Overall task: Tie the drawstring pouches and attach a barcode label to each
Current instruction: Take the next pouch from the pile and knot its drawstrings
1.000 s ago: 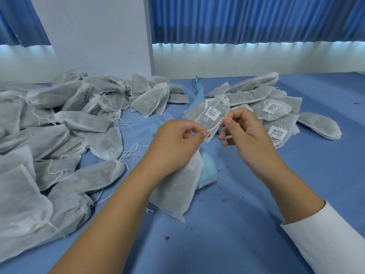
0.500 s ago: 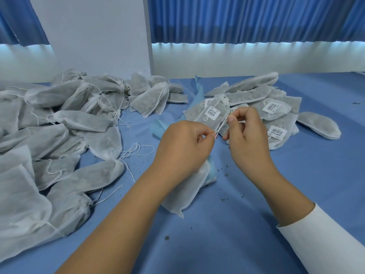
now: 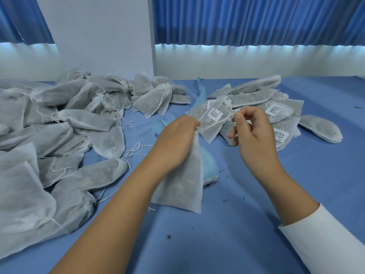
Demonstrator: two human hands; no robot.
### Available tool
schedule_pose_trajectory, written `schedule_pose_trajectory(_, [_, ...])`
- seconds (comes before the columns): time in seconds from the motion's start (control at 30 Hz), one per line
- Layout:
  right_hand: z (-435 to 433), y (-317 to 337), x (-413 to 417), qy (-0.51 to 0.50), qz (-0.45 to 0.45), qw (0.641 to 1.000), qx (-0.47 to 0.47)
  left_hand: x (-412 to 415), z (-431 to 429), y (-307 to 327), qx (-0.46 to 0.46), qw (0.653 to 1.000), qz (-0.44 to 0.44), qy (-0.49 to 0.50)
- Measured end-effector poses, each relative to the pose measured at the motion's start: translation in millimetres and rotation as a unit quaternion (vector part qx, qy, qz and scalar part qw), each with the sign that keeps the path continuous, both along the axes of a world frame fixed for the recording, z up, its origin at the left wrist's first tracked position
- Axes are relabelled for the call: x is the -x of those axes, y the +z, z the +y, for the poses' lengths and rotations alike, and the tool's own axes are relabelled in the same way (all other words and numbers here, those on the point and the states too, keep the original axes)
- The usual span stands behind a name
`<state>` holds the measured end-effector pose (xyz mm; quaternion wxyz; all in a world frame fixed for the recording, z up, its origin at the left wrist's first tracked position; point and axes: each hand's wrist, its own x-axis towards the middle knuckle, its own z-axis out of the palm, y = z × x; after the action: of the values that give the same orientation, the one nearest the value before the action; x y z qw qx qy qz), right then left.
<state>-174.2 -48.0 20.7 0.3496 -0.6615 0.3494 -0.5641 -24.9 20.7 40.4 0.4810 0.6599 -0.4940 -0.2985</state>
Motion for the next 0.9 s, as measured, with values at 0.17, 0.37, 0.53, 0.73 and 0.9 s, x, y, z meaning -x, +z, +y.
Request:
schedule_pose_trajectory(0.17, [8.9, 3.0, -0.6, 0.008, -0.028, 0.999, 0.041, -14.0, -0.7, -0.8, -0.012, 1.0, 0.025, -0.014])
schedule_pose_trajectory(0.37, [25.7, 1.9, -8.0, 0.08, 0.024, 0.989, 0.121, -22.0, -3.4, -3.2, 0.066, 0.987, 0.121, 0.084])
schedule_pose_trajectory(0.53, [34.1, -4.7, -14.0, 0.139, 0.116, 0.967, 0.178, -23.3, -0.9, 1.9, 0.117, 0.971, 0.161, 0.134])
schedule_pose_trajectory(0.73, [37.2, -8.9, -16.2, 0.153, 0.148, 0.967, 0.138, -19.1, 3.1, 12.3, 0.164, 0.944, 0.249, 0.139])
schedule_pose_trajectory(0.9, [33.9, -7.2, -14.9, 0.195, 0.115, 0.971, 0.074, -15.2, 2.4, 12.7, 0.167, 0.933, 0.296, 0.123])
